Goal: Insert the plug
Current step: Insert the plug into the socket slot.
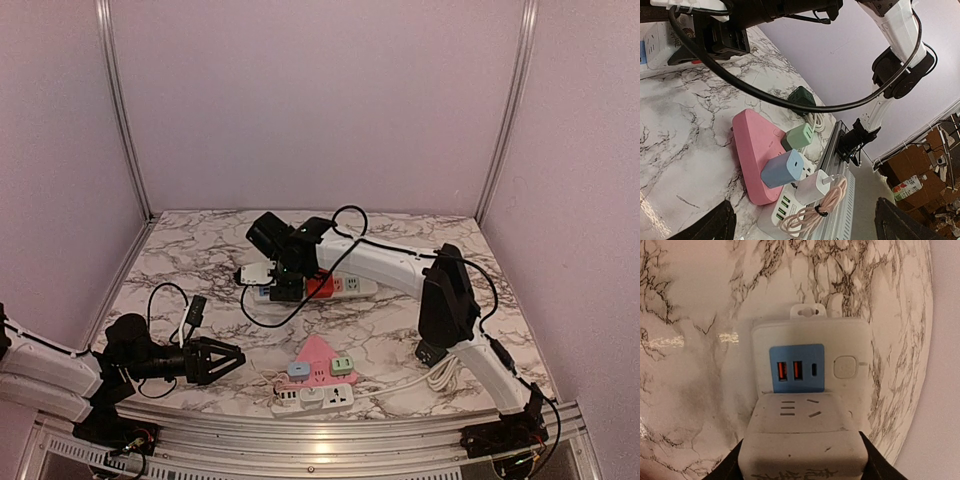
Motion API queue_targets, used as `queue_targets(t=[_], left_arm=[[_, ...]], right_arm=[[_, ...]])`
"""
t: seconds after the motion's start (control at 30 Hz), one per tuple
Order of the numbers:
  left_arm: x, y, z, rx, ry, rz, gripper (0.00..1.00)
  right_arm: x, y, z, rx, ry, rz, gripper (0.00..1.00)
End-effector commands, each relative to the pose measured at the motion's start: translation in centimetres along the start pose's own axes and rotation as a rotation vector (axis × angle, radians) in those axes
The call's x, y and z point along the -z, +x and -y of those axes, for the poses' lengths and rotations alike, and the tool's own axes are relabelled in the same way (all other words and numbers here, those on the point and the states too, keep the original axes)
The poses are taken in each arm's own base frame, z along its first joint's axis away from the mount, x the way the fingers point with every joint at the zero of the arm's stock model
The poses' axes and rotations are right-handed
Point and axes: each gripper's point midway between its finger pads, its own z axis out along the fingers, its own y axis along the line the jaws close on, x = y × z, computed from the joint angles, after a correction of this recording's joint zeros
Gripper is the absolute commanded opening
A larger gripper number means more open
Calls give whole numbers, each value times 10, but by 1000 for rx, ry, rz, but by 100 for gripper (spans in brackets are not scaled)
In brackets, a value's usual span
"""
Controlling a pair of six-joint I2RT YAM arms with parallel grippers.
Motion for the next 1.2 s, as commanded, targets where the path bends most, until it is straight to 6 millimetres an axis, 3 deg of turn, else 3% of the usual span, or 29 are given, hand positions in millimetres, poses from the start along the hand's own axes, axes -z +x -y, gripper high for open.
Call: queue_targets(t=[0.0,0.07,0.1,0.37,0.6,0.73,0.9,1.17], left_arm=[[-3,-9,6,-22,19,17,99],[-3,-8,5,-21,19,19,99],[-2,-8,5,-18,19,20,99],[-1,-7,5,-17,17,25,99],[-1,-8,3,-14,8,30,99],[-2,-8,-1,-4,-8,34,99],[-2,-8,-3,-3,-17,35,99],[-4,-7,21,-125,63,3,99]], right_arm=[[-13,0,-34,-16,-102,0,59],[-8,-6,-25,-20,-66,21,94],[-6,-8,-19,-25,-44,28,98],[12,-22,21,-62,117,75,99],[54,-38,70,-133,346,137,98],[84,-40,86,-220,409,164,98],[121,-23,63,-361,292,228,99],[152,36,-42,-420,6,243,99]])
